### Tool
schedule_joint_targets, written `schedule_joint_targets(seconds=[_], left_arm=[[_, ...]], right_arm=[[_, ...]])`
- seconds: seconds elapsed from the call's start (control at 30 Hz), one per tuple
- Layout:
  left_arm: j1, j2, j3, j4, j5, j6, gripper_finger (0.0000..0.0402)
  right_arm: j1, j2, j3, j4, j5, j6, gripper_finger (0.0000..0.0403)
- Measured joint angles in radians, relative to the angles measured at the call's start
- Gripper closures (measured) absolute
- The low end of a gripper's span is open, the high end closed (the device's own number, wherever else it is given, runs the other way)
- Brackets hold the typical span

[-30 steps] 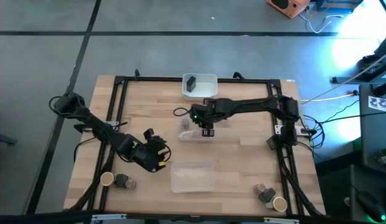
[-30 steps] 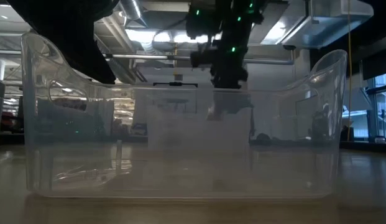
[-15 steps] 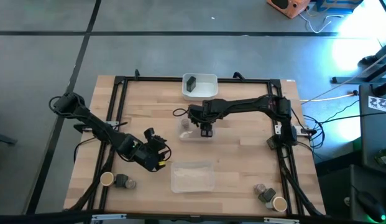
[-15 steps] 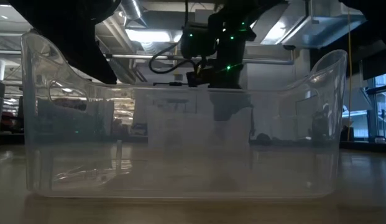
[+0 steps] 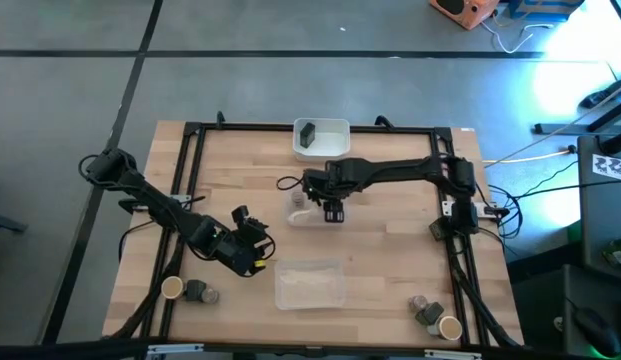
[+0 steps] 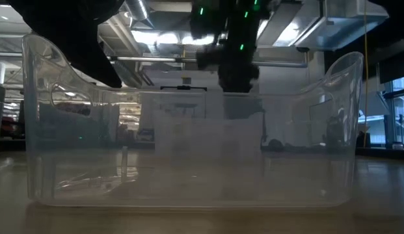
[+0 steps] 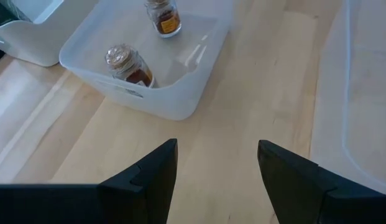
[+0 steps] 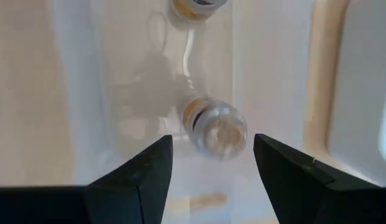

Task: Sort spices by type
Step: Put the left small brown seasoning bottle into the top transparent bin

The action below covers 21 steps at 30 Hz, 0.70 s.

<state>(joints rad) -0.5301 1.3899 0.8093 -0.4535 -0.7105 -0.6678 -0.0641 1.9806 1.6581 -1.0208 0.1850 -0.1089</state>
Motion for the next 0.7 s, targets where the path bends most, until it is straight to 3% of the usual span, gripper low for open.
schedule_joint_targets(seconds=[0.4, 0.57, 0.7], left_arm=[[0.0, 0.0, 0.0, -0.002, 0.021, 0.006, 0.0196], [0.013, 0.0, 0.0, 0.003, 0.026, 0.045, 0.0191], [0.045, 0.0, 0.0, 0.06, 0.067, 0.099, 0.0161]], right_arm=[[0.186, -0.181, -0.025, -0.069, 0.014, 0.074, 0.0178], [0.29, -0.243, -0.111, -0.023, 0.066, 0.158, 0.0178], [0.38, -0.291, -0.224, 0.039, 0.152, 0.257, 0.0178]])
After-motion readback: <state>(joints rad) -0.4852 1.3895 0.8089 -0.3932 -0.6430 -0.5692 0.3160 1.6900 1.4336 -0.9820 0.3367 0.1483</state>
